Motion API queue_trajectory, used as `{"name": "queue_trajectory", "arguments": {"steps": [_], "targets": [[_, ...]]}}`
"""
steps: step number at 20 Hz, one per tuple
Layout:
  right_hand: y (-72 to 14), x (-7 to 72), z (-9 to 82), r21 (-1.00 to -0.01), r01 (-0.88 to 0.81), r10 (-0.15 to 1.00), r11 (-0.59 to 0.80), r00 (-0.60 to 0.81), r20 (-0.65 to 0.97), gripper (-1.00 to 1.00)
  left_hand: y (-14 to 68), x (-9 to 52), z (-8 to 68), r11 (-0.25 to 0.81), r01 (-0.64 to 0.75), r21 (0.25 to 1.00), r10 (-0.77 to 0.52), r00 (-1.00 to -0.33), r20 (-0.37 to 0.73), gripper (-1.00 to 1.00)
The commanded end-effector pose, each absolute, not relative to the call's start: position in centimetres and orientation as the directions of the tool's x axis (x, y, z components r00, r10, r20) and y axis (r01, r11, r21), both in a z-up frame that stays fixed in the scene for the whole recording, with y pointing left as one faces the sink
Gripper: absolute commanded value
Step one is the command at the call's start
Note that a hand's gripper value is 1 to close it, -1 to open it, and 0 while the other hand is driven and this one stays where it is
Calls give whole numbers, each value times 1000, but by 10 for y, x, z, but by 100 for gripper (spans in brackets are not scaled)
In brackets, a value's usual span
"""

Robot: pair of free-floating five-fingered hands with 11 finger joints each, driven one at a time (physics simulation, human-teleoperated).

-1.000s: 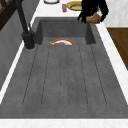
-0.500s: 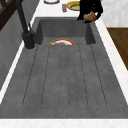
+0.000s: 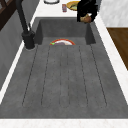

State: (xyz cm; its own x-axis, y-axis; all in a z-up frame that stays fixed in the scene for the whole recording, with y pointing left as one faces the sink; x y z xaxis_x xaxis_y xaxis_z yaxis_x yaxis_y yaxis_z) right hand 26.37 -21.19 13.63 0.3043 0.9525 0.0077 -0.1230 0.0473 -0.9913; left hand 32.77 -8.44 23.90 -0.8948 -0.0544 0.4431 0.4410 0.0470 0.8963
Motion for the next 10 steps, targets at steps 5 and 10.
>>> {"name": "queue_trajectory", "arguments": {"steps": [5, 10], "targets": [[-212, 264, 136, -991, -123, 953, 47, 304, 8, 0, -117, 362, 174, 73, 413, 908, -93, -903, 419, 100], [-212, 264, 136, -991, -123, 953, 47, 304, 8, 0, -120, 397, 132, 98, 422, 901, -70, -900, 429, 100]]}}
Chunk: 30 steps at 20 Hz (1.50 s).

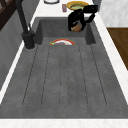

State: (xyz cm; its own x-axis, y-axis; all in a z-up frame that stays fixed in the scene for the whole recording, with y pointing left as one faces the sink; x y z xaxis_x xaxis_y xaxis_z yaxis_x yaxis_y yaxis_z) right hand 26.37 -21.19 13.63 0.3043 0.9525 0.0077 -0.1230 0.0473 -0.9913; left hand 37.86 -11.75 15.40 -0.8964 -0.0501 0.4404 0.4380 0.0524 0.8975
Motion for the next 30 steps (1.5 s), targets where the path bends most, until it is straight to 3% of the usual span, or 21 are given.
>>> {"name": "queue_trajectory", "arguments": {"steps": [1, 8, 25, 30], "targets": [[-212, 264, 136, -991, -123, 953, 47, 304, 8, 0, -120, 404, 123, 103, 421, 901, -69, -901, 429, 100], [-212, 264, 136, -991, -123, 953, 47, 304, 8, 0, -127, 448, 63, 71, 431, 899, -71, -897, 436, 100], [-212, 264, 136, -991, -123, 953, 47, 304, 8, 0, -129, 467, -81, 65, 419, 906, -42, -905, 422, 100], [-212, 264, 136, -991, -123, 953, 47, 304, 8, 0, -128, 477, -77, 78, 483, 872, -37, -873, 486, 100]]}}
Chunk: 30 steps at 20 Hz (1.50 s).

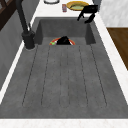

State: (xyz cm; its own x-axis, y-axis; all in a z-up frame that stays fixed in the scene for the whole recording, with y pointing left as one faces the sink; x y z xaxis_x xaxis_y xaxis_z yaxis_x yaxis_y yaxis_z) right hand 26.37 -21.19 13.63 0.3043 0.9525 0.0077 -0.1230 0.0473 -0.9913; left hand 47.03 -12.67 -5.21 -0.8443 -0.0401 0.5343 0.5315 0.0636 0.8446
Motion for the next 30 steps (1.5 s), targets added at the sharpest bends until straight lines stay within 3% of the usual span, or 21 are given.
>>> {"name": "queue_trajectory", "arguments": {"steps": [1, 3, 4, 9, 16, 30], "targets": [[-212, 264, 136, -991, -123, 953, 47, 304, 8, 0, -128, 473, -67, 77, 511, 856, -52, -855, 516, 100], [-212, 264, 136, -991, -123, 953, 47, 304, 8, 0, -125, 472, -53, 75, 531, 844, -34, -845, 534, 100], [-212, 264, 136, -991, -123, 953, 47, 304, 8, 0, -127, 471, -50, 72, 528, 846, -34, -846, 531, -100], [-212, 264, 136, -991, -123, 953, 47, 304, 8, 0, -135, 471, -20, 91, 510, 855, -93, -851, 517, -100], [-212, 264, 136, -991, -123, 953, 47, 304, 8, 0, -140, 455, 34, 58, 513, 856, -21, -857, 515, -100], [-212, 264, 136, -991, -123, 953, 47, 304, 8, 0, -106, 410, 142, 55, 534, 844, -24, -844, 536, -100]]}}
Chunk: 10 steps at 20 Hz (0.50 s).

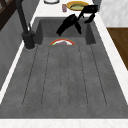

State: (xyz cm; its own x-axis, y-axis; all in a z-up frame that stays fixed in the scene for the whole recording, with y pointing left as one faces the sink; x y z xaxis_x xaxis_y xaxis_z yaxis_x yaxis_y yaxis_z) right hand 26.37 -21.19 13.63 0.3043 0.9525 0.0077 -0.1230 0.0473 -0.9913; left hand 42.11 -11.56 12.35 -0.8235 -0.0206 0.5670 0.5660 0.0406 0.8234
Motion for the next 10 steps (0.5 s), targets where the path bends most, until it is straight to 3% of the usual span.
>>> {"name": "queue_trajectory", "arguments": {"steps": [1, 10], "targets": [[-212, 264, 136, -991, -123, 953, 47, 304, 8, 0, -101, 408, 150, 55, 533, 845, -24, -845, 534, -100], [-212, 264, 136, -991, -123, 953, 47, 304, 8, 0, -50, 383, 200, 56, 554, 831, -9, -832, 555, -100]]}}
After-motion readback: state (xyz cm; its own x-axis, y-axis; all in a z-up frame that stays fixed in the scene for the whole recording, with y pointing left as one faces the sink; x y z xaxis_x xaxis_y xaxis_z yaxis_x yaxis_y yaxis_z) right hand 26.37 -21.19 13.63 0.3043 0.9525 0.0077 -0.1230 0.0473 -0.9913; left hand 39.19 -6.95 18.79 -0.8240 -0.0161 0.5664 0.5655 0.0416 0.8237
